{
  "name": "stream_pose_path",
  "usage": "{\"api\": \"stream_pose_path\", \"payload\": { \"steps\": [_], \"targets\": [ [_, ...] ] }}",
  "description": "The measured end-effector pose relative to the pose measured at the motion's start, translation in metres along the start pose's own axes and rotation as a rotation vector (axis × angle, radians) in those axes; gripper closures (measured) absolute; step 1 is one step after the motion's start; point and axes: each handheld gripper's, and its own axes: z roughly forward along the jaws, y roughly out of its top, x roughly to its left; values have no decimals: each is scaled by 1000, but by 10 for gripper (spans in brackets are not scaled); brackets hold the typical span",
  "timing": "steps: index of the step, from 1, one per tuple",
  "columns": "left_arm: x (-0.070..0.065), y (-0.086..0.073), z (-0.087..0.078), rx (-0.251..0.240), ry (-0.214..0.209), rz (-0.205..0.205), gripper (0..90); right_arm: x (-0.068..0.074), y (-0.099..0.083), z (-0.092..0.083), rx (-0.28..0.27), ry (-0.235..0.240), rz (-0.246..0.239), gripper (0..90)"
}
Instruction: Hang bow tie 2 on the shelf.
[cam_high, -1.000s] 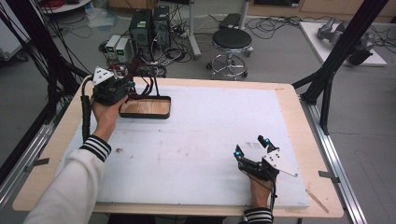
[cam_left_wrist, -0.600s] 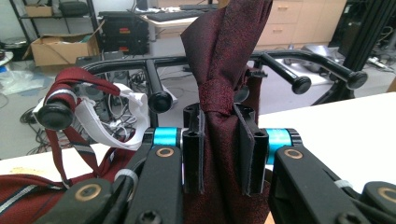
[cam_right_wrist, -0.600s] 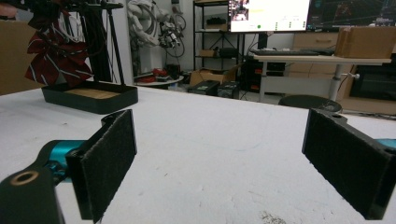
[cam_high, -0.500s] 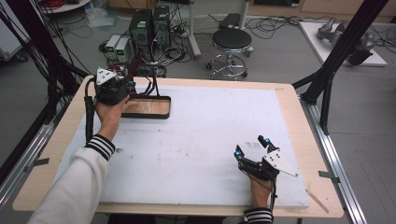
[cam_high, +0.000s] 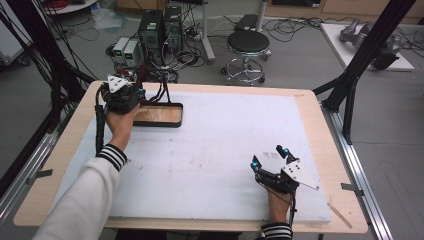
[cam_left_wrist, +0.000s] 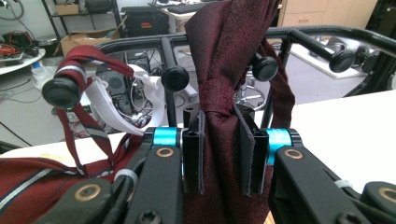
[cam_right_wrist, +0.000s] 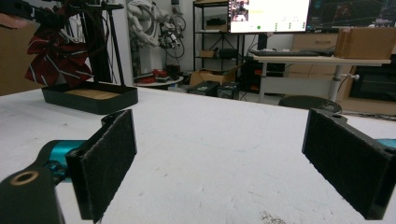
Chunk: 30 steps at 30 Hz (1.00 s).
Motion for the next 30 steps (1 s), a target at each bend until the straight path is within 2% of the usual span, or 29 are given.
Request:
{"api": "stream_pose_path", "payload": {
  "steps": [9,15,18,27,30],
  "targets": [
    [1,-6,3,29,16,28,744,1,0,0,4,2,7,93],
    [3,-16,5,92,26,41,745,1,0,0,5,2,7,92],
    [6,-21,7,112,24,31,744,1,0,0,4,1,6,92],
    [7,-22,7,119,15,30,728,1,0,0,4,1,6,92],
    [8,-22,6,129,7,42,673,1,0,0,3,1,6,93]
  ]
}}
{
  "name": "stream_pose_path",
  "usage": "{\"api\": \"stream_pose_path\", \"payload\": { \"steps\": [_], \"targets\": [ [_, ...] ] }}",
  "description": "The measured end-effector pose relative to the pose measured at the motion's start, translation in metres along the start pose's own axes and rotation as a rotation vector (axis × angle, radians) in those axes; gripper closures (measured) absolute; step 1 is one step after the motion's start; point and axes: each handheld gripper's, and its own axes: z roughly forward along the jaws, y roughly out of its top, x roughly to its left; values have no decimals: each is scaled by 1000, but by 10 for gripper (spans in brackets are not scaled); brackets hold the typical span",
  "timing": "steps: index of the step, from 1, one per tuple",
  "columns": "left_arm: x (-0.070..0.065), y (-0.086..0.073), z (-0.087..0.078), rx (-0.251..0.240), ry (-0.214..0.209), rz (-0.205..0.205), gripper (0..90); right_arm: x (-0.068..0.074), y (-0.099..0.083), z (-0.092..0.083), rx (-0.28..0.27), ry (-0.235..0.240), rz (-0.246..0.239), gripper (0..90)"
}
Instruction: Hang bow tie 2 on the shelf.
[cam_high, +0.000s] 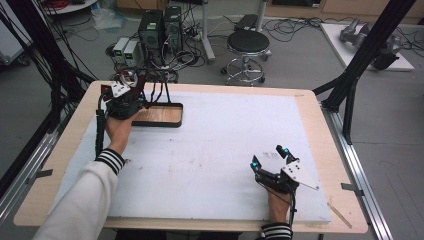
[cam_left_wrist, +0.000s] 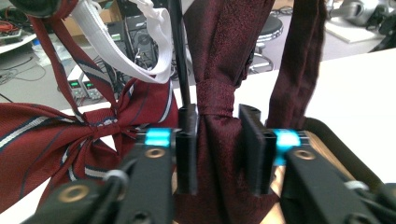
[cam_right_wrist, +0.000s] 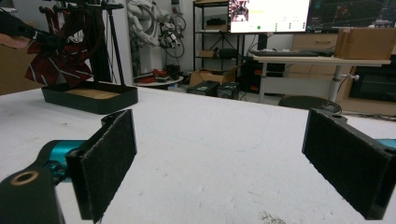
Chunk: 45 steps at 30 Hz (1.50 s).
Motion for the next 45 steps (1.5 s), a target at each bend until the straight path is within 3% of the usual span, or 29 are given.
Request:
{"api": "stream_pose_path", "payload": {
  "steps": [4,7,10,14,17,19,21,24,28,32,40,45],
  "targets": [
    [-1,-2,1,8,-80,46,494,0,0,0,-1,-1,-5,92],
    [-1,-3,-2,-11,-89,71,269,0,0,0,0,-1,-2,93],
    [3,-2,-9,-67,-128,70,215,0,0,0,-2,-1,-6,92],
    [10,-1,-19,-121,-162,71,196,-1,0,0,-2,0,-6,93],
    [14,-2,-24,-133,-173,69,179,0,0,0,0,1,0,93],
    [19,-5,-31,-154,-204,65,171,0,0,0,-1,0,0,92],
    [21,-8,-38,-171,-240,74,159,0,0,0,0,-2,-4,92],
    [23,-16,-49,-191,-331,102,158,0,0,0,-1,-3,-8,93],
    [24,-33,-70,-256,-412,143,158,0,0,0,2,-5,-13,92],
    [23,-47,-85,-287,-441,147,158,1,0,0,0,-8,-17,92],
    [24,-83,-118,-381,-494,69,158,2,0,0,4,-13,-24,92],
    [28,-106,-129,-391,-475,62,158,2,0,0,5,-12,-24,92]
  ]
}}
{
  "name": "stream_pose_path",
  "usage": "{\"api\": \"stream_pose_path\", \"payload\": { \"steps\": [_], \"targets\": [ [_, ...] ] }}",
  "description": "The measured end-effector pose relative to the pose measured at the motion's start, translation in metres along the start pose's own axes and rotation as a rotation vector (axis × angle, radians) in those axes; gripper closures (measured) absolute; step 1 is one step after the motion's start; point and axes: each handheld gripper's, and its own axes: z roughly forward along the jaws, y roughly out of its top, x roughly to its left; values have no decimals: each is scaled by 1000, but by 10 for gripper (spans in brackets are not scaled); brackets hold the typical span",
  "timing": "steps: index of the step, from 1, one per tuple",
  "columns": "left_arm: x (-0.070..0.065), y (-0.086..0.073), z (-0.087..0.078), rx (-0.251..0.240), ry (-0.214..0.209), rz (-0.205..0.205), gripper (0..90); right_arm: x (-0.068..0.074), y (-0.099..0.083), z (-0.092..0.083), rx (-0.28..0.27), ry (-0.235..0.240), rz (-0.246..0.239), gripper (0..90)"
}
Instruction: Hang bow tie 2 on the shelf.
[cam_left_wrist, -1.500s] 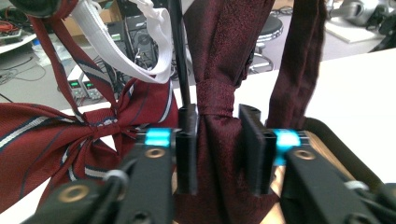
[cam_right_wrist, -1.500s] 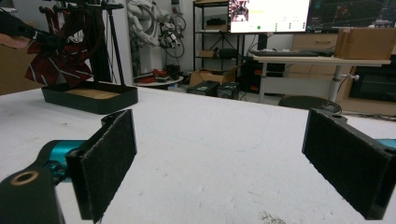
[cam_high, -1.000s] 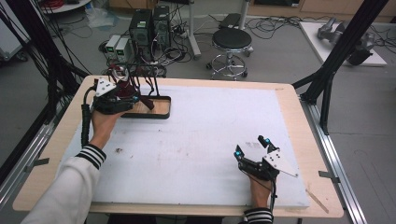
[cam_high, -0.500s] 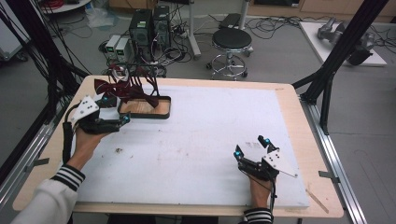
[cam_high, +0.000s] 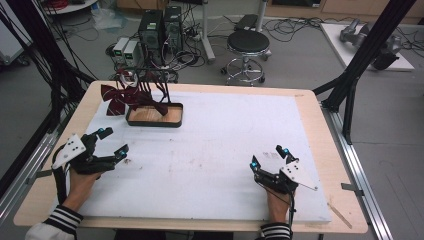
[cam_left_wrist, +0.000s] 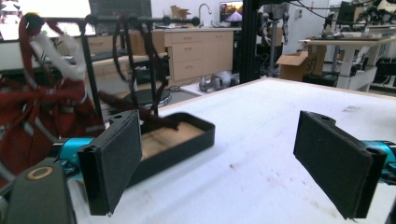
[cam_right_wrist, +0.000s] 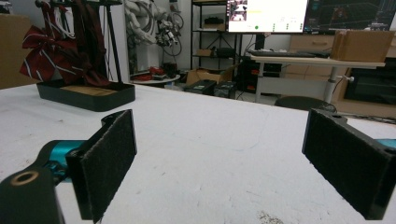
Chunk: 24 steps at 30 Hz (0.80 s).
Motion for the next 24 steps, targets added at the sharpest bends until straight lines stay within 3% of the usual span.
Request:
{"api": "stream_pose_path", "payload": {
  "steps": [8,12,14,18,24],
  "targets": [
    [-10,-23,-18,-32,35,4,155,1,0,0,0,1,-8,92],
    [-11,-33,-19,-38,46,-17,155,1,0,0,0,1,-9,92],
    [-11,-32,-21,-59,50,-11,154,1,0,0,-1,0,-12,92],
    [-8,-33,-21,-48,64,-32,154,1,0,0,-1,3,-6,92],
    [-10,-33,-22,-49,65,-20,154,1,0,-1,-5,4,-8,92]
  ]
}}
